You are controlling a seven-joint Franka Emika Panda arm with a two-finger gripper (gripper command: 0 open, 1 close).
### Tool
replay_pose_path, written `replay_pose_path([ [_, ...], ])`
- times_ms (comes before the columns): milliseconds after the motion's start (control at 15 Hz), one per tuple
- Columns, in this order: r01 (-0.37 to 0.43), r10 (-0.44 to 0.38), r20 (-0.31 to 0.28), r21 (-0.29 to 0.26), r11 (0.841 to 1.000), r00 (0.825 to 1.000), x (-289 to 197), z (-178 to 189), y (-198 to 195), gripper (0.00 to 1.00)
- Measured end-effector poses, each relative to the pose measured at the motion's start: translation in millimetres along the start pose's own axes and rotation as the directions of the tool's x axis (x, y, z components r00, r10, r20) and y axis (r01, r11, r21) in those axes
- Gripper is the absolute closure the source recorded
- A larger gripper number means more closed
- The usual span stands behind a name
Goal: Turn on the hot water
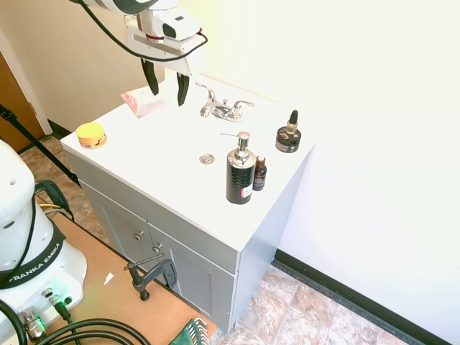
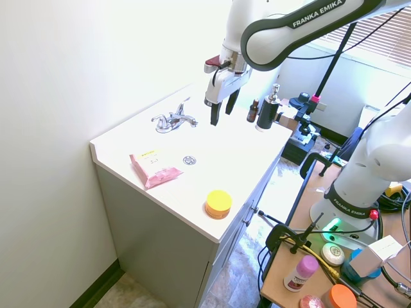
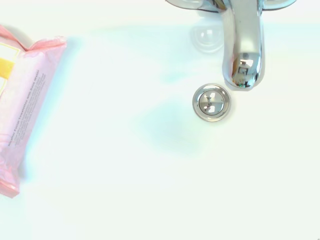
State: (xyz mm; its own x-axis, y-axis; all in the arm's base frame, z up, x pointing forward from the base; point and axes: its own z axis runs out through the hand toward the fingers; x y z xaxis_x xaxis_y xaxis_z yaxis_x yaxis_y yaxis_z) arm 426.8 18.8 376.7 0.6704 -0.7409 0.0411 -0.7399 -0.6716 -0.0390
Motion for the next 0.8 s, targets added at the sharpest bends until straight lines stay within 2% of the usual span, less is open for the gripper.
replay_pose_path([
  [267, -0.010, 0.010, -0.025, -0.013, 1.000, 1.000, -2.1, 0.5, -10.5, 0.00],
  [467, -0.112, 0.113, -0.105, 0.007, 0.994, 0.988, -6.8, -1.4, -59.6, 0.00],
  [600, -0.172, 0.176, -0.172, 0.036, 0.984, 0.969, -4.5, 4.3, -94.3, 0.00],
  [800, -0.230, 0.236, -0.289, 0.058, 0.972, 0.928, 14.0, 17.0, -134.4, 0.00],
])
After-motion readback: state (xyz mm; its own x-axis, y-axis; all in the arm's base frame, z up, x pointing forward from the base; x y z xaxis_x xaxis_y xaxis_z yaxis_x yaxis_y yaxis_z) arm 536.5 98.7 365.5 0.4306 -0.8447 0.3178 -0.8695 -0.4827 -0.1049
